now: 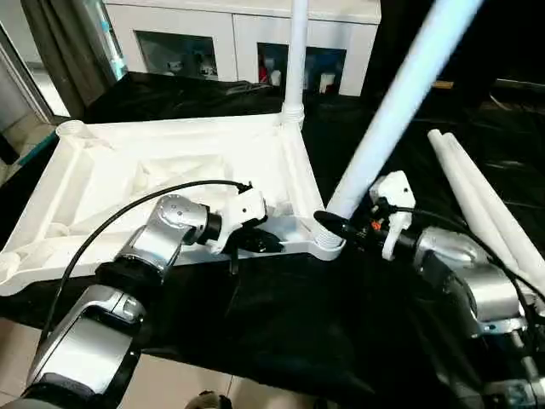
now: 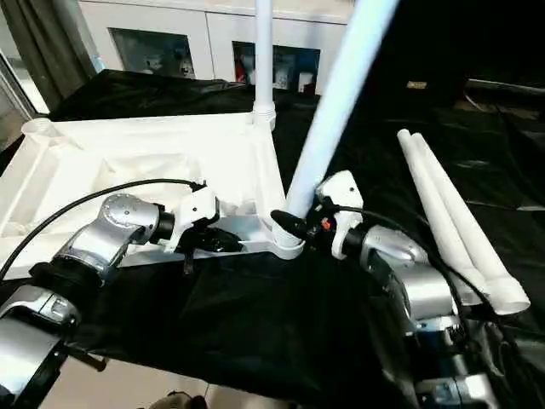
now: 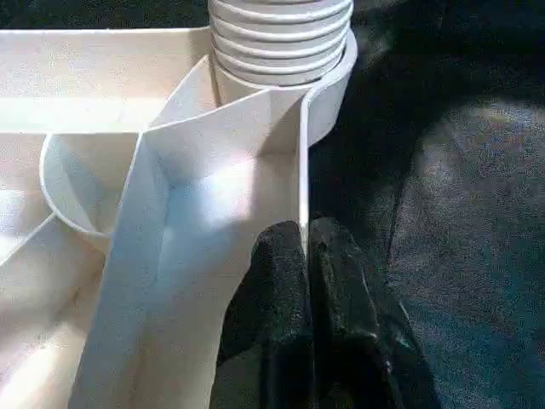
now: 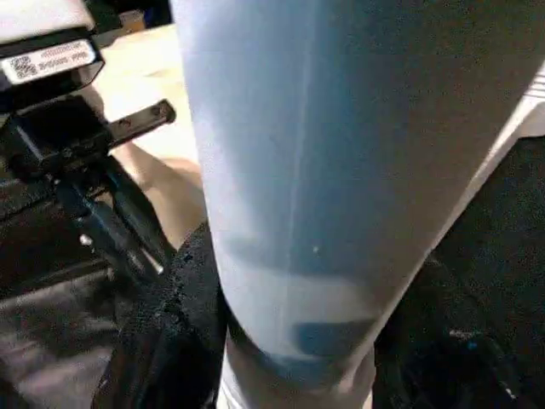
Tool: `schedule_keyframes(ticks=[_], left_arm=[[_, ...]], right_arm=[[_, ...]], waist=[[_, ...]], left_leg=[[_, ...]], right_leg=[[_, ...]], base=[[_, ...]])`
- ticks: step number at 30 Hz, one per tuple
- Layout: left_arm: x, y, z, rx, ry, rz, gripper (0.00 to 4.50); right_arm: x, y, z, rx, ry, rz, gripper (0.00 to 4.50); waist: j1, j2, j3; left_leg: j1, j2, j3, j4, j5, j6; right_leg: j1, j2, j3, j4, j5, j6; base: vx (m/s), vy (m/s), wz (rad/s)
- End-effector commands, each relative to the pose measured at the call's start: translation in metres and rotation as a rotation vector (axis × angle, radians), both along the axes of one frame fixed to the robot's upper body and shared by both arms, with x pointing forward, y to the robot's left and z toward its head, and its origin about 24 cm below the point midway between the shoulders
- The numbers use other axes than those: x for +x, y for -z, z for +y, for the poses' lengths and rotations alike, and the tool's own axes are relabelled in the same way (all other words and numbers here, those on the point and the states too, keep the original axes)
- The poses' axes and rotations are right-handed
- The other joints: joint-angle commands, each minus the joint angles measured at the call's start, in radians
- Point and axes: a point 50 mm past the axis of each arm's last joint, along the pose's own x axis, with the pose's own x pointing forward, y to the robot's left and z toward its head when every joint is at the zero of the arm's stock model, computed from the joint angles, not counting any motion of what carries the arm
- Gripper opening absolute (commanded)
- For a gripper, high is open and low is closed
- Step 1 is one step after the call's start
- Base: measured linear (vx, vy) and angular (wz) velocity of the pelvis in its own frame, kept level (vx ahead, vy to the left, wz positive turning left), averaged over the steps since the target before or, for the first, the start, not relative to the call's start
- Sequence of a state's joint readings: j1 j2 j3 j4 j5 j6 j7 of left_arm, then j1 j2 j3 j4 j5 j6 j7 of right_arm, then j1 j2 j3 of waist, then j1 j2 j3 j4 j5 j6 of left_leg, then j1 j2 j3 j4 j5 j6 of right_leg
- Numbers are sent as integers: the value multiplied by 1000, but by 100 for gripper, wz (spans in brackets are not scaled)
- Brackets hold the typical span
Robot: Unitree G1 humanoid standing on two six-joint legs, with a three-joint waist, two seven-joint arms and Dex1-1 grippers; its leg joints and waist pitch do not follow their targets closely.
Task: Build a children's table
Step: Insert table leg to table base
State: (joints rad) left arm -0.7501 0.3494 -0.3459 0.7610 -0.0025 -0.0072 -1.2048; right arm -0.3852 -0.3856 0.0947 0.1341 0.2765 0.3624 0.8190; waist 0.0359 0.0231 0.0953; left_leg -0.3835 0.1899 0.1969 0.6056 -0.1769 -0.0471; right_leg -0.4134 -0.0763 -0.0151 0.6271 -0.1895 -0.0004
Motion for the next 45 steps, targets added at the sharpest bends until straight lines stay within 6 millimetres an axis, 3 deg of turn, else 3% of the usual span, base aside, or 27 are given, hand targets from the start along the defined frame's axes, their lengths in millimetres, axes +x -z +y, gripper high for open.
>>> schedule_keyframes(ticks=[1,7,14,20,27,29,30,31,33,45], left_arm=[[0,-5,0,-7,10,-26,0],[-1,-5,0,-9,20,-23,0],[-2,-5,1,-11,28,-18,0],[-1,-6,1,-11,24,-24,0],[0,-7,2,-9,17,-29,0],[1,-7,2,-7,14,-31,0],[1,-7,3,-6,12,-32,0],[1,-7,3,-5,12,-32,0],[2,-7,3,-2,9,-32,0],[1,-6,2,13,34,-26,0]], right_arm=[[-12,31,10,-54,-87,152,189],[-14,39,7,-77,-113,186,189],[-17,50,3,-100,-122,218,189],[-11,45,2,-26,-44,194,189],[-11,41,-2,43,23,187,189],[-12,41,-3,50,32,185,189],[-14,41,-4,55,35,183,189],[-14,41,-4,55,35,182,189],[-19,40,-3,47,24,168,189],[-25,36,7,-28,-81,140,189]], waist=[[6,-11,-76],[6,-14,-77],[4,-13,-74],[2,-10,-72],[0,-7,-70],[0,-6,-69],[2,0,-71],[2,-4,-72],[5,2,-71],[5,-1,-69]], left_leg=[[16,29,-15,-74,-209,28],[17,30,-13,-74,-189,43],[21,33,-15,-82,-250,19],[23,34,-16,-87,-260,15],[30,35,-19,-95,-325,-12],[29,35,-19,-96,-320,-13],[31,35,-19,-95,-317,-13],[30,35,-18,-96,-306,-11],[29,35,-18,-97,-303,-11],[28,35,-17,-98,-299,-10]], right_leg=[[50,-53,30,-82,-172,-255],[50,-51,29,-80,-121,-269],[46,-52,29,-88,-184,-257],[46,-52,29,-90,-181,-260],[43,-53,30,-99,-250,-246],[44,-52,30,-99,-240,-246],[43,-53,30,-98,-227,-249],[45,-51,30,-97,-204,-252],[46,-51,30,-97,-187,-255],[48,-53,31,-100,-204,-252]], base=[[0,0,0],[0,0,0],[0,0,0],[0,0,0],[0,0,0],[0,0,0],[0,0,0],[0,0,0],[0,0,0],[0,0,0]])
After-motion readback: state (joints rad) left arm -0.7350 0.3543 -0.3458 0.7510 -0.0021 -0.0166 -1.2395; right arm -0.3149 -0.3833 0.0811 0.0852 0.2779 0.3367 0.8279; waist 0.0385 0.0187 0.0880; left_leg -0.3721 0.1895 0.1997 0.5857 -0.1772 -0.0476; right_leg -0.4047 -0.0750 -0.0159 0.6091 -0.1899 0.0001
